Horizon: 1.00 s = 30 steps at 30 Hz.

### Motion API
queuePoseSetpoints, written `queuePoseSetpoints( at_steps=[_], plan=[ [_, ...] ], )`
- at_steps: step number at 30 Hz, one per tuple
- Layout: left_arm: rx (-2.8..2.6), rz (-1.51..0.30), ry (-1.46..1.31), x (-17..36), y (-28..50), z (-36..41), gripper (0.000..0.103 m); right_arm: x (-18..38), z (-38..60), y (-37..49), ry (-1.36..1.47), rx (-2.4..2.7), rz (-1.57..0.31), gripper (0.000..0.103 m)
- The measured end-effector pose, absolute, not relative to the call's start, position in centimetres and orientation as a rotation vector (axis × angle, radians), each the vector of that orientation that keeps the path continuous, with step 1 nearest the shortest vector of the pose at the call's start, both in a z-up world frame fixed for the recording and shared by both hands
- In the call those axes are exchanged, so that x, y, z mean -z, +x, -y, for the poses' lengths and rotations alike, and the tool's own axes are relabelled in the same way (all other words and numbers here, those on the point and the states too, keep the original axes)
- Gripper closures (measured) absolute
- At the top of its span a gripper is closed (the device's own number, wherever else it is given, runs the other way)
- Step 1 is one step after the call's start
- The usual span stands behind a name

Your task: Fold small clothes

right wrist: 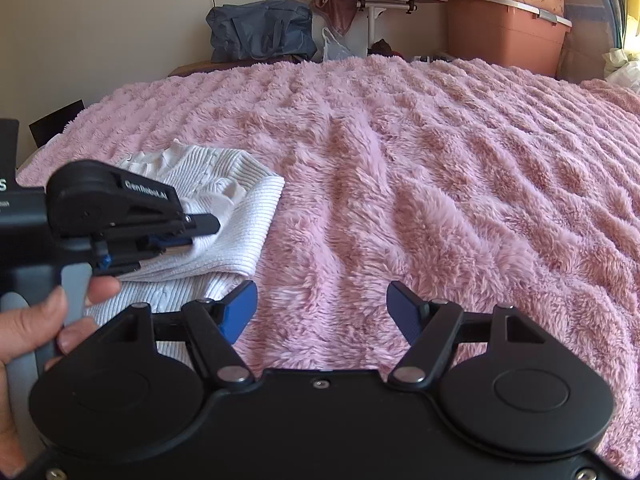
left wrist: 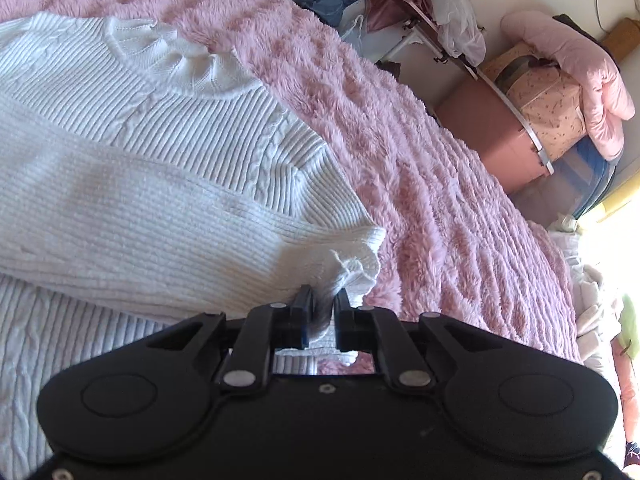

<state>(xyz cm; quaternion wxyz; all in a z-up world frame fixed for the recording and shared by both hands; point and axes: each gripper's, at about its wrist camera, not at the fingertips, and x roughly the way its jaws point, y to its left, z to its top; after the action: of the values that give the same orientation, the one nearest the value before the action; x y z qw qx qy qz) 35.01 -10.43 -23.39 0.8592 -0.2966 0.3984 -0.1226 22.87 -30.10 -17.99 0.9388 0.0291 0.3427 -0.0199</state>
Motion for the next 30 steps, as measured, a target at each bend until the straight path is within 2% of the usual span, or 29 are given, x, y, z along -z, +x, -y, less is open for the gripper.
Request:
queuePoseSetpoints(
  at_steps=[7, 13, 20, 25, 30],
  plan=[
    [0.272, -0.705, -0.505, 16.7, 31.9, 6.2, 0.068, 16.7, 30.1, 24.2, 0.066, 0.013, -0.659, 0.03],
    [0.099, -0.684, -0.362, 14.5, 30.7, -2.6, 0.067, 15.9, 28.9, 28.6, 0.088, -0.152, -0.642, 0.032],
    [-0.059, -0.707, -0.385, 15.5, 29.5, -11.3, 0.067, 17.4, 25.3, 32.8, -0.091, -0.229, -0.698, 0.058],
    [-0.083, -0.74, -0.372, 17.0, 29.3, -13.4, 0.067, 18.9, 25.1, 34.7, -0.117, -0.216, -0.739, 0.06],
    [-0.079, -0.77, -0.377, 18.6, 29.3, -13.6, 0.067, 19.9, 24.6, 34.9, -0.131, -0.242, -0.781, 0.081]
  ],
)
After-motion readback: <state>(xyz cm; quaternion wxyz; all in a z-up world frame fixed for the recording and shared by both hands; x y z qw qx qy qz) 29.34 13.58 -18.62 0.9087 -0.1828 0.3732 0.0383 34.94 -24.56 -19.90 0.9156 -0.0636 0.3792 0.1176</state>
